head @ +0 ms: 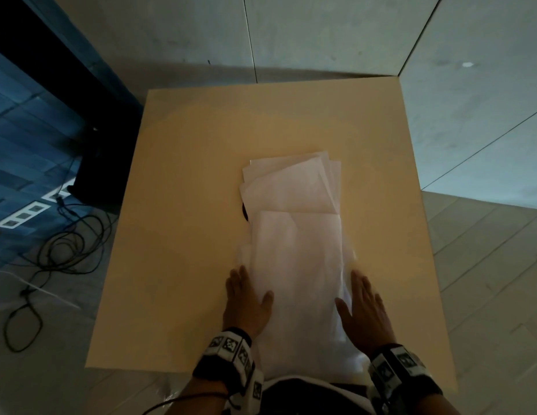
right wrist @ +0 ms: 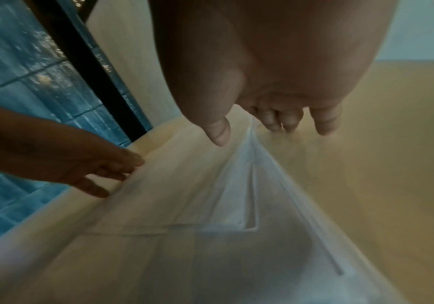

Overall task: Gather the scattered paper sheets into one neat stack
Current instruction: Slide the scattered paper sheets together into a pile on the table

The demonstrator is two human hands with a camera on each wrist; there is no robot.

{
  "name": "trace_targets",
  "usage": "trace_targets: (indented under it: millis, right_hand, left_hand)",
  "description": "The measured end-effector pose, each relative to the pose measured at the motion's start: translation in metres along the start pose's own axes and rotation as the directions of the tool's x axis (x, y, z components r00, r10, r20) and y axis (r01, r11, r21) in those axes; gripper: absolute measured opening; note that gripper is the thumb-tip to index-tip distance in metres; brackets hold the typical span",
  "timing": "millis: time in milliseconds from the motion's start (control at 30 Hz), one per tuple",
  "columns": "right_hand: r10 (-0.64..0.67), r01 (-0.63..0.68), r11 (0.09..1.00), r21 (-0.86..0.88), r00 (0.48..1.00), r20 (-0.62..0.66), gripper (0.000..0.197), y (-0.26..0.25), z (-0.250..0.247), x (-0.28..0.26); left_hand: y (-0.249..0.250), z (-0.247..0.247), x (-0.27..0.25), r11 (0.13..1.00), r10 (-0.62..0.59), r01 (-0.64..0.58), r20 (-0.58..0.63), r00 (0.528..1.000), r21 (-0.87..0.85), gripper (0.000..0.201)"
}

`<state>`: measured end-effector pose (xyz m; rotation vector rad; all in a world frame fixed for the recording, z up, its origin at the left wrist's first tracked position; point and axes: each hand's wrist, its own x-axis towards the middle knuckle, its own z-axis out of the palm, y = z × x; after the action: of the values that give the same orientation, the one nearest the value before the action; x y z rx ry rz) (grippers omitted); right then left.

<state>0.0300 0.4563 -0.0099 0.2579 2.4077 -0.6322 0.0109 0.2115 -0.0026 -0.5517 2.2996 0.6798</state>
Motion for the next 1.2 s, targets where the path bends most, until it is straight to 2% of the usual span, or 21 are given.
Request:
trace_targets:
  millis: [167,267,367,467,600,767,900,1067,1200]
  right_hand:
    - [-0.060,0.059,0.998,0.034,0.997,0.042,0.071,-0.017,0.002,-0.006]
    - [-0.016,0.012,0.996,0.091,0.999,0.041,0.070,-0.017,-0.012,-0.010]
    - [0.055,-0.053,0.990,0.133,0.998,-0.017,0.064,-0.017,-0.018,-0.018]
    - [0.038,-0.034,0.991,0.127,0.999,-0.031,0.059,-0.020,-0.012,-0.027]
    - [0.013,-0.020,0.986,0.167,0.999,0.042,0.064,-0.020,-0.009,-0.026]
    - [0.112,-0.098,0.975,0.201,0.992,-0.058,0.063,-0.014,-0.034,-0.001]
    - [0.144,-0.123,0.979,0.163,0.982,-0.122,0.057,-0.023,-0.059,0.038]
    - [0.183,-0.166,0.974,0.152,0.977,-0.105,0.047,-0.041,-0.070,0.075]
    - [0.190,-0.174,0.970,0.172,0.979,-0.077,0.049,-0.052,-0.061,0.079]
  left_hand:
    - [0.017,0.012,-0.011,0.999,0.033,-0.033,-0.018,0.999,-0.012,0.091]
    - [0.010,0.004,-0.011,0.997,-0.015,0.010,-0.061,0.998,-0.080,0.091]
    - [-0.001,0.003,-0.014,0.997,-0.058,0.051,-0.118,0.991,-0.061,0.087]
    - [0.000,0.012,-0.022,1.000,-0.017,0.015,-0.112,0.994,-0.017,0.084]
    - [-0.003,0.013,-0.021,0.997,0.017,-0.026,-0.111,0.994,-0.075,0.084]
    - [-0.013,-0.008,-0.007,0.996,-0.075,0.066,-0.181,0.981,-0.058,0.077]
    - [0.000,-0.025,0.018,1.000,-0.028,0.029,-0.180,0.983,0.007,0.062]
    - [0.030,-0.034,0.050,0.997,-0.012,0.025,-0.185,0.983,0.070,0.051]
    - [0.051,-0.024,0.055,0.995,0.014,0.003,-0.166,0.986,0.099,0.051]
